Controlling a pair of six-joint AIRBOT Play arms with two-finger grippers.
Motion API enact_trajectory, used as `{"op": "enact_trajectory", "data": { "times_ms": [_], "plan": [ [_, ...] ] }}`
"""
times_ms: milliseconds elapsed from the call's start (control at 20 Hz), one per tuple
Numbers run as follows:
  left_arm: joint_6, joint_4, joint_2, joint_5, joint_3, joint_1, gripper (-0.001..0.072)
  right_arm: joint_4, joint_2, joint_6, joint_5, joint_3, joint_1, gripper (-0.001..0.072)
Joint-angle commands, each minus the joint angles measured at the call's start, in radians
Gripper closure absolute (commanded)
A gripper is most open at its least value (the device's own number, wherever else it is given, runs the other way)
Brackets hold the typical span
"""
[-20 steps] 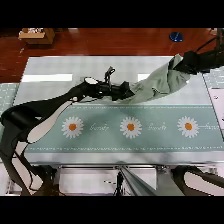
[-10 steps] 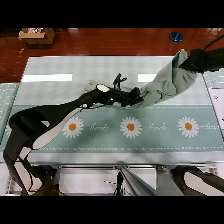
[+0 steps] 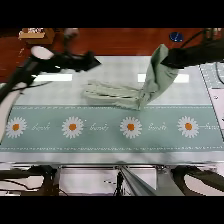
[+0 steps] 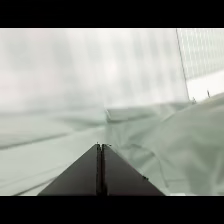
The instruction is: Fold the shirts.
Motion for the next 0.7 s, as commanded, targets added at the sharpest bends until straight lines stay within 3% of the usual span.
{"op": "enact_trajectory", "data": {
  "times_ms": [0,250,450,650],
  "plan": [
    [-0.001,0.088,0.186,-0.092,0.0,0.227,0.0686,-0.022,-0.088,0.041,-0.132,0.0,0.139,0.0686],
    [0.013,0.089,0.375,-0.209,0.0,0.406,0.0685,-0.006,-0.279,0.09,-0.399,0.0,0.335,0.0686],
    [0.043,0.1,0.432,-0.289,0.0,0.409,0.0685,0.095,-0.402,0.11,-0.566,0.0,0.449,0.0686],
    [0.052,0.103,0.436,-0.306,-0.007,0.408,0.0685,0.129,-0.458,0.109,-0.627,0.0,0.515,0.0685]
  ]
}}
